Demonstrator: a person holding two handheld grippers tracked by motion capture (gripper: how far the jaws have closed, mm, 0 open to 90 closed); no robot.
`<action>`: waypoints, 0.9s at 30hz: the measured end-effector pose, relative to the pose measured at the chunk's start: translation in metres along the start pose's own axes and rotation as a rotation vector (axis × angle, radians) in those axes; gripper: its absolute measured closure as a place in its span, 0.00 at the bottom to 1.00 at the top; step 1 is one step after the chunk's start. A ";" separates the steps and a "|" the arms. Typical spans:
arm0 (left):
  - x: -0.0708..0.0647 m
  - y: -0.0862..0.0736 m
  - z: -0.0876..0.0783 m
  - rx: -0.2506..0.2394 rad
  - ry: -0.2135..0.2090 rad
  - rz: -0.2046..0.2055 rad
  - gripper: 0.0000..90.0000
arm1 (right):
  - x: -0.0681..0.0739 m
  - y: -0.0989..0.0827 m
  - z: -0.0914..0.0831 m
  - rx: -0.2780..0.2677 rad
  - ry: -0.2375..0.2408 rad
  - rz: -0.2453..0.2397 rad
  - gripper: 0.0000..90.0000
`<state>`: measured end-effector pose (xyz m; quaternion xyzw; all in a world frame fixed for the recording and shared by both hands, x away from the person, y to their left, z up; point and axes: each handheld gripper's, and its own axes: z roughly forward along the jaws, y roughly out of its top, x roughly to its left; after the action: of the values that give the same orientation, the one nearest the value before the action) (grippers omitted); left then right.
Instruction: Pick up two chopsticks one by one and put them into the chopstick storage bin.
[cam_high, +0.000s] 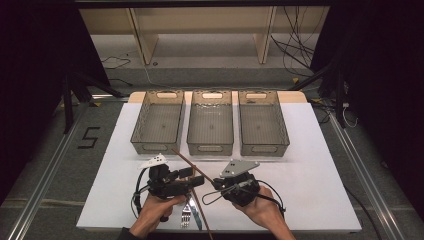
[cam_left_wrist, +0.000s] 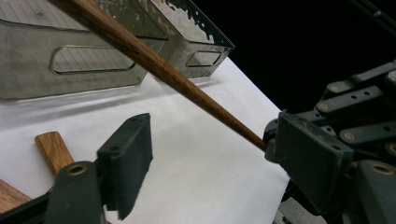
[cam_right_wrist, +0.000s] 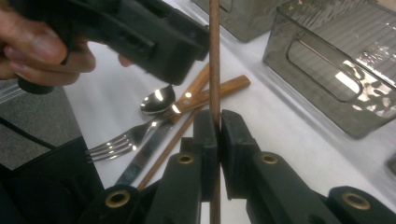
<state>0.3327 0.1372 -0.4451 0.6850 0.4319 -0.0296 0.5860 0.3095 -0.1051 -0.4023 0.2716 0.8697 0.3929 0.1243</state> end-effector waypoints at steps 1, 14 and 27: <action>0.000 0.000 0.001 0.003 -0.004 -0.003 0.33 | 0.000 0.000 0.000 -0.001 0.001 -0.004 0.95; -0.003 0.003 0.006 0.003 -0.075 -0.026 0.64 | 0.007 0.000 0.004 -0.033 0.021 -0.032 0.95; 0.000 0.007 0.001 -0.021 -0.211 -0.092 0.92 | 0.006 -0.004 0.004 -0.078 0.042 -0.028 0.94</action>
<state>0.3380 0.1372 -0.4399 0.6513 0.3990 -0.1239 0.6335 0.3048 -0.1016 -0.4075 0.2459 0.8598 0.4306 0.1218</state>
